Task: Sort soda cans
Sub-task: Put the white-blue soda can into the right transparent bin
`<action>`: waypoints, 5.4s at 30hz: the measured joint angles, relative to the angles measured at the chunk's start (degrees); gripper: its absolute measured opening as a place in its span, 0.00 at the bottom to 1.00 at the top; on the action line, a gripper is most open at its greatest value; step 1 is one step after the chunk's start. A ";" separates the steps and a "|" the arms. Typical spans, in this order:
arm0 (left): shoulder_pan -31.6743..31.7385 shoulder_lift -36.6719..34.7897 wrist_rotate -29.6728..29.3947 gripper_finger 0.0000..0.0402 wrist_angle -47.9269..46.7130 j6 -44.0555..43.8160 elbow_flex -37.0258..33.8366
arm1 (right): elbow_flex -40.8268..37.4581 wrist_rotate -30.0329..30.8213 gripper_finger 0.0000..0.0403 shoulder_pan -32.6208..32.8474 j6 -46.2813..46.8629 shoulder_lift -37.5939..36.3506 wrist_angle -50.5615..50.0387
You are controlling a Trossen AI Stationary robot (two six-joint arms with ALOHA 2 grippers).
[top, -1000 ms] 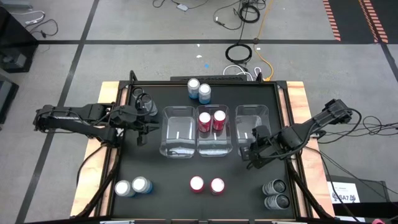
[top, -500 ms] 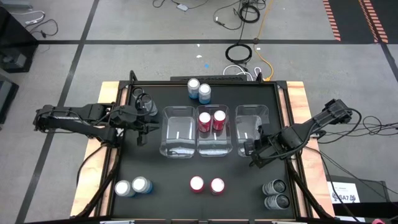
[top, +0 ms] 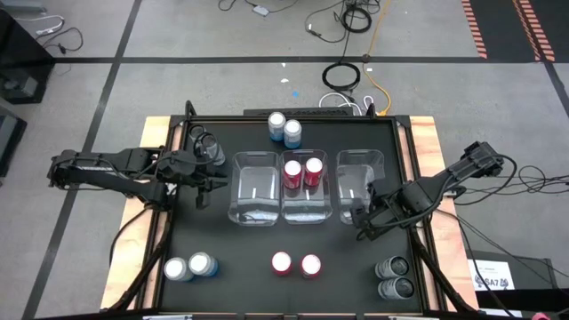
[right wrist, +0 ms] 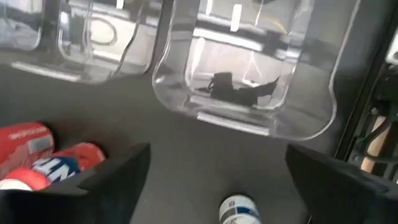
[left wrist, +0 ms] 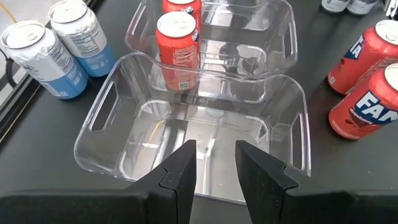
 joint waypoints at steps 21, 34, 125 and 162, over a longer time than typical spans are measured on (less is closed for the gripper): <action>0.04 0.00 -0.05 0.31 -0.17 -2.99 -0.02 | 0.00 -7.69 0.94 18.89 26.83 7.48 1.18; 0.04 0.00 -0.35 0.31 -0.17 -2.97 -0.02 | 0.00 -13.93 0.94 22.36 29.67 8.25 5.12; 0.04 0.00 -5.16 0.31 0.07 3.18 0.00 | -2.25 21.90 0.61 -12.76 2.82 -12.32 -5.02; 0.04 0.00 -5.33 0.31 0.04 2.93 0.00 | -2.21 1.39 0.61 -55.58 -47.97 10.92 13.44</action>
